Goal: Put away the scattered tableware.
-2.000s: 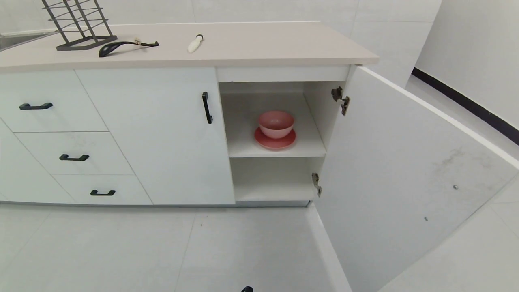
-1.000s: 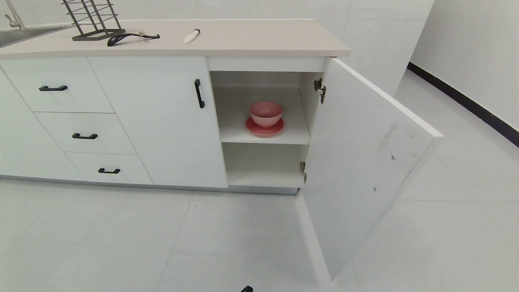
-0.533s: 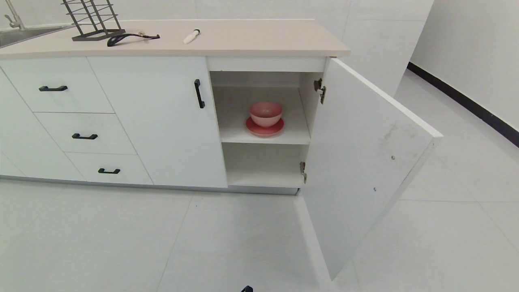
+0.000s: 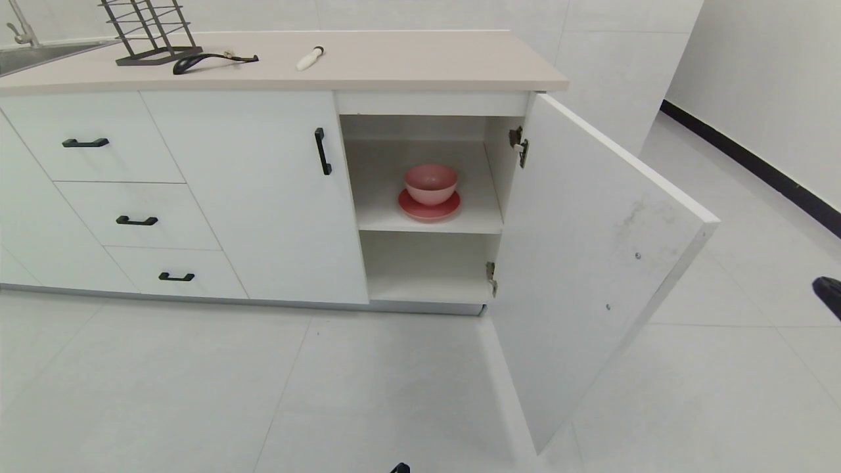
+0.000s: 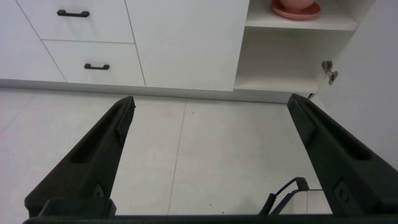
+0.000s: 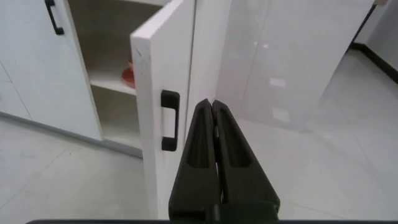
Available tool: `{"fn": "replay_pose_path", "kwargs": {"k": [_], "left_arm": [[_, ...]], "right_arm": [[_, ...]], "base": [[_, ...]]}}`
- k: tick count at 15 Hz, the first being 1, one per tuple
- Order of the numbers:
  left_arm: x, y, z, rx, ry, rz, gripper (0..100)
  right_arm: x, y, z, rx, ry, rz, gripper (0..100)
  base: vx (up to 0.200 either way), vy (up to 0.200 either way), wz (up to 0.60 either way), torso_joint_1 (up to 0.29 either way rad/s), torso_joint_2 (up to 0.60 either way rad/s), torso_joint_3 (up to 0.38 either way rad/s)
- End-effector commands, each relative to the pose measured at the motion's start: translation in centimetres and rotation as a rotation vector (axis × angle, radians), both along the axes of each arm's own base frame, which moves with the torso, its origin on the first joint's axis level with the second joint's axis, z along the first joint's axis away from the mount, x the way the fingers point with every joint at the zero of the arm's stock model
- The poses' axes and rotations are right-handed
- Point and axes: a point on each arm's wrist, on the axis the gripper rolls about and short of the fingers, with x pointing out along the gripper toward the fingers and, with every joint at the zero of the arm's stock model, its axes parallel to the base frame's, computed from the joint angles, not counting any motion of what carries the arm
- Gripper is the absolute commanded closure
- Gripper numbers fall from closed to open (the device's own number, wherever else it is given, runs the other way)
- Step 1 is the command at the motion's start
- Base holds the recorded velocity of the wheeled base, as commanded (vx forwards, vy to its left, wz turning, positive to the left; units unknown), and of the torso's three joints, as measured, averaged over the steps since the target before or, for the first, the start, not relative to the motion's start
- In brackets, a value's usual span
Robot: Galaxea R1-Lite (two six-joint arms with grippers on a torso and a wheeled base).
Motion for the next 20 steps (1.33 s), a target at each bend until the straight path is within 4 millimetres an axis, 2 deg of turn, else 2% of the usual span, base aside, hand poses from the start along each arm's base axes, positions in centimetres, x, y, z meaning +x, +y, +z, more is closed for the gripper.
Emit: {"fn": "replay_pose_path", "kwargs": {"k": [1,2,5,6,12,16,20], "left_arm": [[0.0,0.0,0.0,0.000,0.000,0.001,0],[0.0,0.0,0.0,0.001,0.000,0.000,0],[0.0,0.0,0.0,-0.002,0.000,0.001,0],[0.0,0.0,0.0,0.000,0.000,0.000,0],[0.0,0.0,0.0,0.000,0.000,0.000,0],[0.0,0.0,0.0,0.000,0.000,0.000,0],[0.0,0.0,0.0,0.000,0.000,0.000,0]], "right_arm": [[2.5,-0.2,-1.0,0.003,0.112,-0.005,100],[4.3,-0.2,-1.2,0.004,0.141,-0.001,100],[6.0,-0.2,-2.1,0.005,0.186,0.028,100],[7.9,-0.3,-2.1,0.005,0.189,0.025,100],[13.2,-0.4,-2.3,0.005,0.193,0.054,100],[14.4,0.3,-2.9,-0.011,0.183,0.138,100],[15.0,1.2,-2.1,-0.018,0.143,0.187,100]], "base": [[0.000,0.000,0.00,0.000,0.00,0.000],[0.000,0.000,0.00,0.000,0.00,0.000],[0.000,0.000,0.00,0.000,0.00,0.000],[0.000,0.000,0.00,0.000,0.00,0.000],[0.000,0.000,0.00,0.000,0.00,0.000],[0.000,0.000,0.00,0.000,0.00,0.000],[0.000,0.000,0.00,0.000,0.00,0.000]]}}
